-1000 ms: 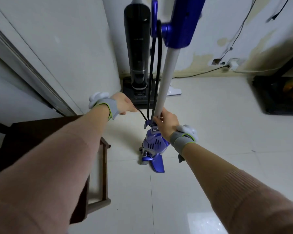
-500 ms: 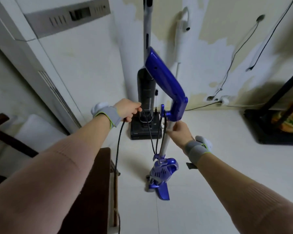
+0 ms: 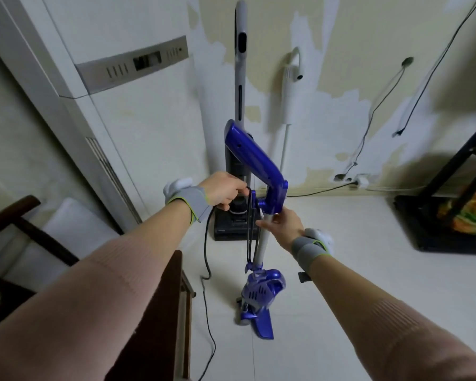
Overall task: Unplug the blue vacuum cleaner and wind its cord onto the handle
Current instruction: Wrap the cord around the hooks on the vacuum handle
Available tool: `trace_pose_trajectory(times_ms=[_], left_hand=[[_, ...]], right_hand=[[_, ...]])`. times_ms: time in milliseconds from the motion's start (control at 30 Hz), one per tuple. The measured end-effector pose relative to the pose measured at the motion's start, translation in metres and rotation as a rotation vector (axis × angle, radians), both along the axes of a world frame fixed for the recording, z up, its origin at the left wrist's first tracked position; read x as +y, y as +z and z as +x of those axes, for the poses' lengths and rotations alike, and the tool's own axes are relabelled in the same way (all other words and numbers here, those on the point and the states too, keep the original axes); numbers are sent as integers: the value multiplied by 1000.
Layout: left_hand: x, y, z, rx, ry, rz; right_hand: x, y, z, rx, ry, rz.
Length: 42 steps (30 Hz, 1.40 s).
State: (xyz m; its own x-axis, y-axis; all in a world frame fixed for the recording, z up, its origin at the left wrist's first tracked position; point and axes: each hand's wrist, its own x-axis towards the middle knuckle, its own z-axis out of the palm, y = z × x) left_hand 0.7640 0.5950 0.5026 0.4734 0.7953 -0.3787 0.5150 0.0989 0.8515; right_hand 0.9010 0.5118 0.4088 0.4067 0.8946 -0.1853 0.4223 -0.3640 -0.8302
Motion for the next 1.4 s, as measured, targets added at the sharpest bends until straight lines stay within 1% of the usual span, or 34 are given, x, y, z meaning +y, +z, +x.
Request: trace_pose_trajectory(times_ms=[100, 233, 300, 467, 533, 633, 800, 900, 967, 1067, 1167, 1267, 1333, 1400], left_hand=[[-5, 5, 1, -25, -9, 40], [-23, 4, 10, 27, 3, 201], [-35, 1, 16, 32, 26, 252], [-41, -6, 16, 14, 66, 299], [-45, -12, 15, -29, 85, 282], [-48, -30, 8, -213, 123, 135], [-75, -100, -11, -489, 190, -169], [-88, -155, -16, -502, 243, -273], [-96, -191, -19, -470, 253, -289], [-109, -244, -22, -432, 266, -299], [-119, -290, -22, -438, 344, -291], [-125, -332, -27, -442, 509, -291], [-131, -357, -34, -467, 594, -366], [-137, -373, -36, -538, 605, -458]], right_hand=[[2, -1, 2, -44, -28, -6], [3, 5, 2, -36, -30, -2], [2, 8, 4, -32, -26, -16], [3, 10, 8, 4, -10, -15], [4, 8, 9, -9, -8, -1], [4, 4, 10, -21, 7, 5], [8, -11, 14, -76, 48, 36], [1, -40, 15, -119, 95, 62], [-11, -76, 14, -71, 119, 26], [-31, -133, 9, 72, 140, -9], [-40, -170, 3, 179, 166, 4], [-38, -185, 1, 311, 153, 46], [-32, -190, -1, 348, 176, 83], [-26, -194, -4, 370, 183, 123]])
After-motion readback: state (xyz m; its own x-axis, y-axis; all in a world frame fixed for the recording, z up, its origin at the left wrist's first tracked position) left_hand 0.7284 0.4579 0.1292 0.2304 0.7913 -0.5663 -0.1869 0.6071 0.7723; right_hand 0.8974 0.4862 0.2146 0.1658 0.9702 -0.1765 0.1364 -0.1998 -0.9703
